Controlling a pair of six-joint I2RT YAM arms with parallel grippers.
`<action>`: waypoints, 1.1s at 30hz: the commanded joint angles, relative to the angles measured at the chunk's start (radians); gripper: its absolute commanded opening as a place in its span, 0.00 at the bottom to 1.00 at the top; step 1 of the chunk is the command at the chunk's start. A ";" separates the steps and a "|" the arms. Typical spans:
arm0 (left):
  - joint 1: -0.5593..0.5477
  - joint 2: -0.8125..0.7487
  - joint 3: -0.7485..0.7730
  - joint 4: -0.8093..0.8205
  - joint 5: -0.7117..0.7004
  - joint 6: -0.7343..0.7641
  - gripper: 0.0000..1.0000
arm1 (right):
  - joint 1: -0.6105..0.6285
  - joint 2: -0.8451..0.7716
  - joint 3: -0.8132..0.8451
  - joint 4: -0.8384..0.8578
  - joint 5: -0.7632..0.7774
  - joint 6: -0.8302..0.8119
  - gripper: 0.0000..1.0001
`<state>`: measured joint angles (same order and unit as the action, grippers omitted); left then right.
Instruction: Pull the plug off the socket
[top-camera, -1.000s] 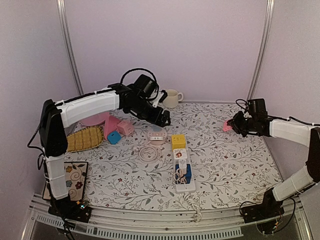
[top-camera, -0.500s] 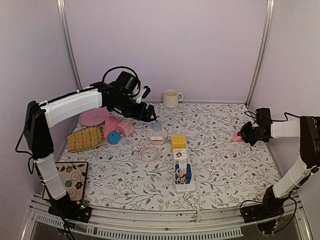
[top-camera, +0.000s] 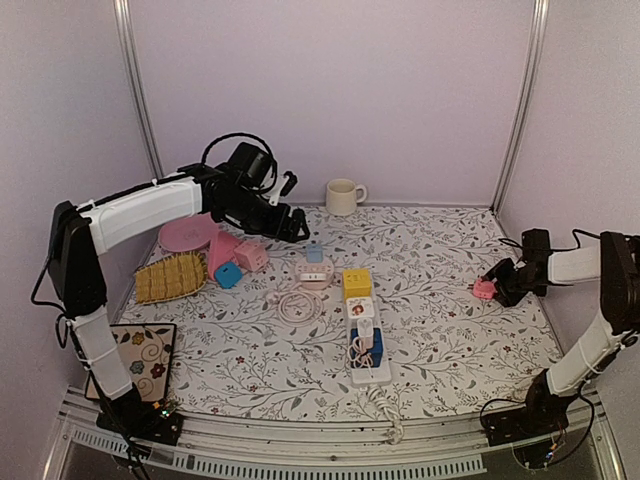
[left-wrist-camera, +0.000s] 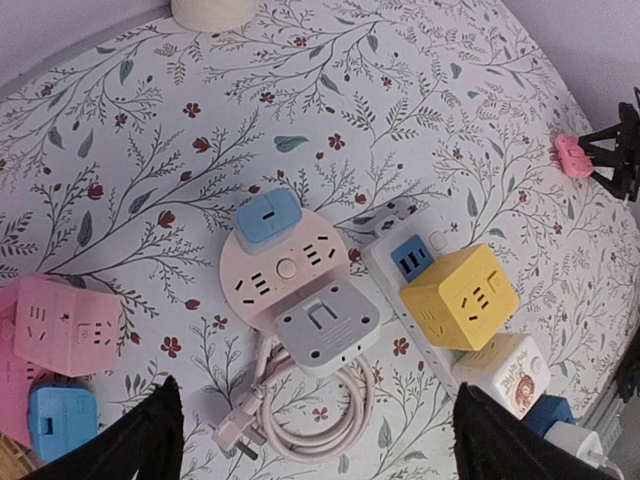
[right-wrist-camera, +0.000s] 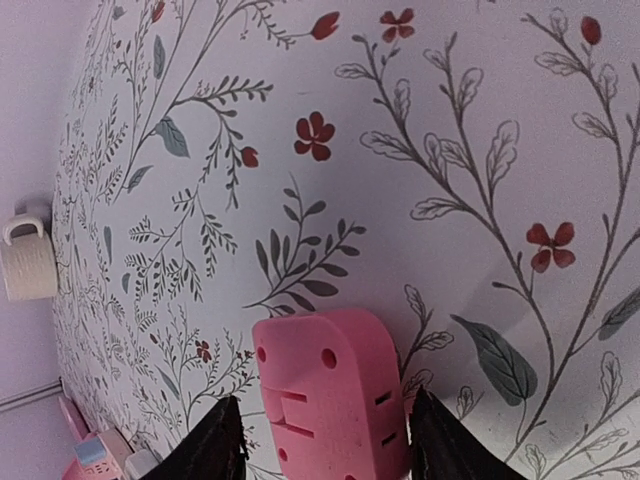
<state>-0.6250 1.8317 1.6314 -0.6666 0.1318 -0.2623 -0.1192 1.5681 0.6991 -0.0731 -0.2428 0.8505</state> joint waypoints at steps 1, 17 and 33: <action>0.007 -0.010 0.014 0.018 0.024 0.009 0.94 | -0.007 -0.065 -0.005 -0.066 0.039 -0.031 0.63; 0.008 0.011 -0.005 0.042 0.063 -0.021 0.94 | 0.110 -0.183 0.085 -0.266 0.085 -0.111 0.76; -0.034 0.020 -0.117 0.104 0.110 -0.069 0.94 | 0.752 -0.075 0.390 -0.480 0.227 -0.012 0.75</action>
<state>-0.6334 1.8355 1.5455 -0.6006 0.2218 -0.3122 0.5182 1.4689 1.0126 -0.4633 -0.0792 0.7940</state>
